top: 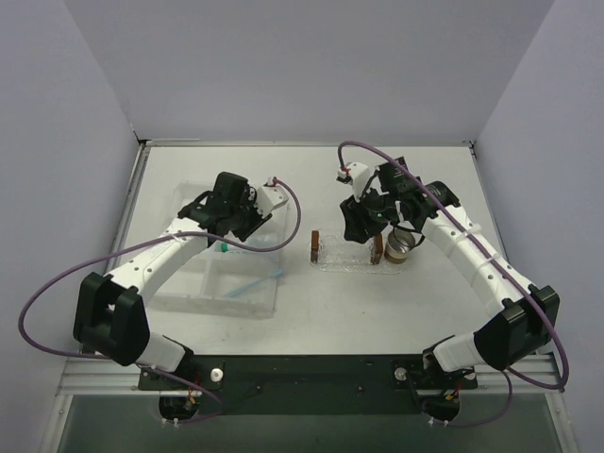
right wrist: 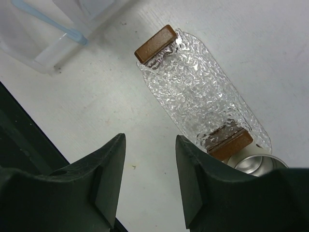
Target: Prepare toiletry sets of a toothbrush and toothpaste on the tray
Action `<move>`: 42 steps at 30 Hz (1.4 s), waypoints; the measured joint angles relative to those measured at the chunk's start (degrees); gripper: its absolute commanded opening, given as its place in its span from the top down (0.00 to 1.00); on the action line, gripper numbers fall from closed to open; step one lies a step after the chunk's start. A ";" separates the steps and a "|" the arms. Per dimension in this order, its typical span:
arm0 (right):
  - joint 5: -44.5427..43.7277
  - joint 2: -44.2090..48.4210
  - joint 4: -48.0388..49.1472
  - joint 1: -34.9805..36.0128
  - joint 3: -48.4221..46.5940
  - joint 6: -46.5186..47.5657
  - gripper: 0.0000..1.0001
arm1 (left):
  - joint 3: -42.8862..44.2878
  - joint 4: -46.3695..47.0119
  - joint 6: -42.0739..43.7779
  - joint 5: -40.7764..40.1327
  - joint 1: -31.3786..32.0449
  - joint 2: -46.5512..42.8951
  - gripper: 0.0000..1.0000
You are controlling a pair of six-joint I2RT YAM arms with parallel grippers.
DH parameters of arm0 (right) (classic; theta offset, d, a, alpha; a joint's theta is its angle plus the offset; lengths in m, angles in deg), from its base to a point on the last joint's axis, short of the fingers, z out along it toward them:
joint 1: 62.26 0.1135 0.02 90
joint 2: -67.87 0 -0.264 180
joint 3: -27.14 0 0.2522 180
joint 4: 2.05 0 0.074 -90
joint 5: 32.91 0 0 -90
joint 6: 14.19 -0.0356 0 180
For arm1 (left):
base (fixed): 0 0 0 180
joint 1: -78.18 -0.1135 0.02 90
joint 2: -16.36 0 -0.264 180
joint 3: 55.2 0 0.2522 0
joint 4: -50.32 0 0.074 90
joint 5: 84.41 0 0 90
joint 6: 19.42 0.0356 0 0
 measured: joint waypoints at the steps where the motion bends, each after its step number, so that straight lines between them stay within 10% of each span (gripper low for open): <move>1: 0.42 -0.07 -0.02 0.00 -0.52 -0.50 0.59 | -0.04 0.07 -0.55 0.52 -0.09 -1.01 0.60; 21: -8.57 1.81 1.88 -13.31 1.14 -6.60 0.59 | 0.04 0.13 -15.96 -11.67 15.13 5.09 0.54; 42: -8.35 1.46 2.27 -15.78 2.73 -6.80 0.59 | -1.81 3.19 -20.52 -17.90 16.35 8.37 0.45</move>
